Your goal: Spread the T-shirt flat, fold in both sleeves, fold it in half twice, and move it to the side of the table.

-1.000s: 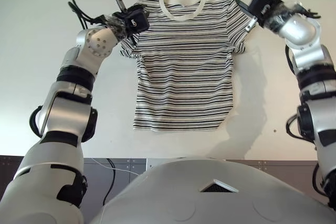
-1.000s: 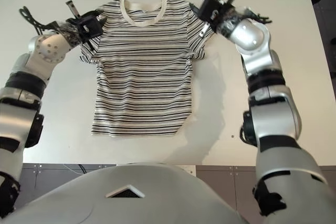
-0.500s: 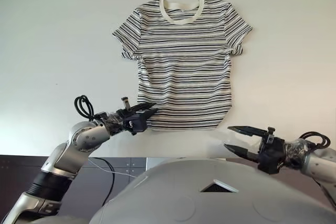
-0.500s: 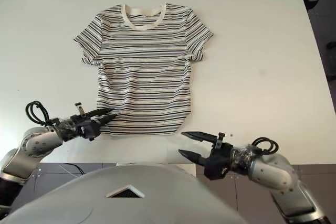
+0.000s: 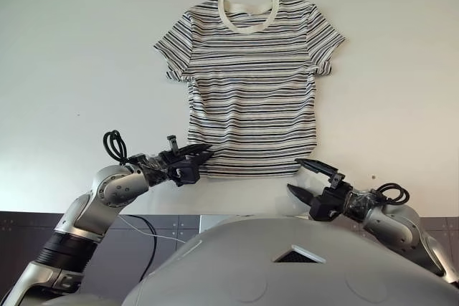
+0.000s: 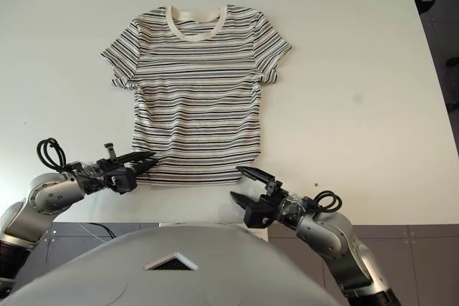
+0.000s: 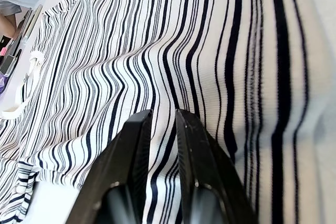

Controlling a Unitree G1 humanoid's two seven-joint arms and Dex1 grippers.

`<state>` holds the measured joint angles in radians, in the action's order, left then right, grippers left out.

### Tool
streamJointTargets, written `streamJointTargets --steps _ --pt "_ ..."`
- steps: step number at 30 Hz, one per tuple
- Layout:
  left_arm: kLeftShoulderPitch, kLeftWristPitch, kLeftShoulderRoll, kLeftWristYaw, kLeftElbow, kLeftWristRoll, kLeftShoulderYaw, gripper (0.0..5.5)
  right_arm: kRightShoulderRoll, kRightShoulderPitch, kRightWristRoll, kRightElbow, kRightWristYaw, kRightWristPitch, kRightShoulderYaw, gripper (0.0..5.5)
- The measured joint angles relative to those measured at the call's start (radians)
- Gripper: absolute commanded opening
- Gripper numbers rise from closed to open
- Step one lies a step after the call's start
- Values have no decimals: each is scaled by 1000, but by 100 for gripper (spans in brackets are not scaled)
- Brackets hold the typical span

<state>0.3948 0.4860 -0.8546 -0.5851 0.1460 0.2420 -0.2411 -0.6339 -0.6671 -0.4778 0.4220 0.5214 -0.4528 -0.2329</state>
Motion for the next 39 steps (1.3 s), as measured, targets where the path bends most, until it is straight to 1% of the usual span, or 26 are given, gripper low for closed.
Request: streamJointTargets --steps 4,11,14,17,21,26,29,32,34,37,39 --pt "-36 23 -6 -26 -29 2 0 84 27 41 8 -14 -12 41 -21 350" --pt "-63 79 -22 -37 -79 16 -1 84 46 76 -71 -46 -108 40 -54 350" --pt "-71 97 -31 -37 -98 20 -2 84 22 90 -109 -68 -151 4 -45 350" --pt "-78 115 -33 -36 -116 22 -2 84 -45 101 -145 -98 -208 -59 -13 350" --pt "-92 138 -35 -36 -142 22 -2 84 -49 107 -175 -131 -271 -96 -13 350" --pt "-111 156 -39 -36 -167 22 -5 84 33 144 -180 -162 -315 -51 -31 350" --pt "-122 163 -42 -36 -178 22 -11 84 140 196 -193 -211 -359 7 -70 350" --pt "-128 164 -46 -36 -181 22 -19 84 166 210 -201 -238 -406 19 -81 350" --pt "-128 164 -46 -35 -181 22 -19 84 157 204 -204 -243 -431 17 -57 350" --pt "-122 165 -50 -23 -182 22 -18 84 66 167 -245 -196 -474 -26 26 350" --pt "-114 164 -51 -9 -182 24 -17 84 32 161 -261 -121 -494 -74 67 350"
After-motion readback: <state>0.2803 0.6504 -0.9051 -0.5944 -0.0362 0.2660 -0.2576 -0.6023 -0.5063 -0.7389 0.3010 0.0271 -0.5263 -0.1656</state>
